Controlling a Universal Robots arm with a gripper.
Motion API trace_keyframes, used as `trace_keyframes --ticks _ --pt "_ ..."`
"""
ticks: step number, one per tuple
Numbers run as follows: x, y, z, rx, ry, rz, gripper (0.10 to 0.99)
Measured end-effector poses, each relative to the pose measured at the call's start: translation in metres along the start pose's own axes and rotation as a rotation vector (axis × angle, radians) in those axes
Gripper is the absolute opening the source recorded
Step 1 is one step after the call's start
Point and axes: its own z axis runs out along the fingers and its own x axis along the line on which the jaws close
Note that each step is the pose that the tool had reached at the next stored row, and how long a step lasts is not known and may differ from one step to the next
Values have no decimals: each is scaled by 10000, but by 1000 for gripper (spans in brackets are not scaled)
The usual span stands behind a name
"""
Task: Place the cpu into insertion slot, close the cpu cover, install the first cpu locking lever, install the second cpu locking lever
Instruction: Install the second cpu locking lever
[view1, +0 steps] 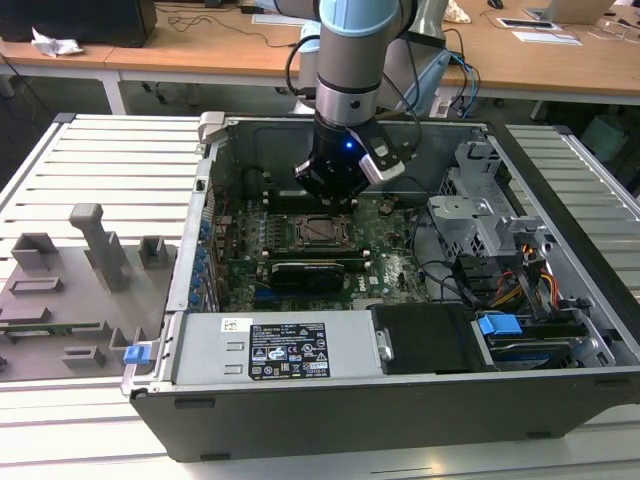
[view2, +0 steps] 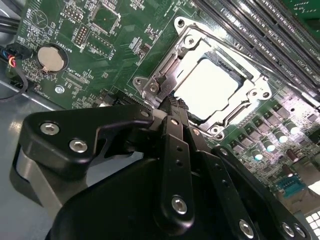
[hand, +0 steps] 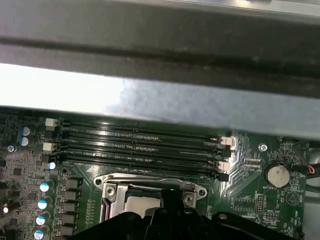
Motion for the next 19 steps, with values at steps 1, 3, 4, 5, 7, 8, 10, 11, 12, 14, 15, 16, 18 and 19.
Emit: trace_keyframes --ticks 1,3,4,5,7,8,10,11,12,14,15,16,18,19 --pt "0 -1 -3 3 3 1 106" --pt "0 -1 -21 3 2 -1 106" --pt "-1 0 -40 2 1 -1 106" --pt "-1 2 -81 2 1 -1 106" --pt "-2 4 -139 2 1 0 106" --pt "-2 5 -151 2 1 -1 106" --pt "-2 -7 -153 1 2 -3 106" --pt "1 -27 -154 1 1 -1 106" --pt "3 -51 -154 1 1 -1 106" --pt "8 -98 -156 1 1 -2 106" --pt "9 -115 -157 2 1 -2 106" --pt "11 -132 -158 1 1 -1 106" --pt "15 -168 -159 1 1 -1 106" --pt "16 -183 -160 1 1 -1 106"
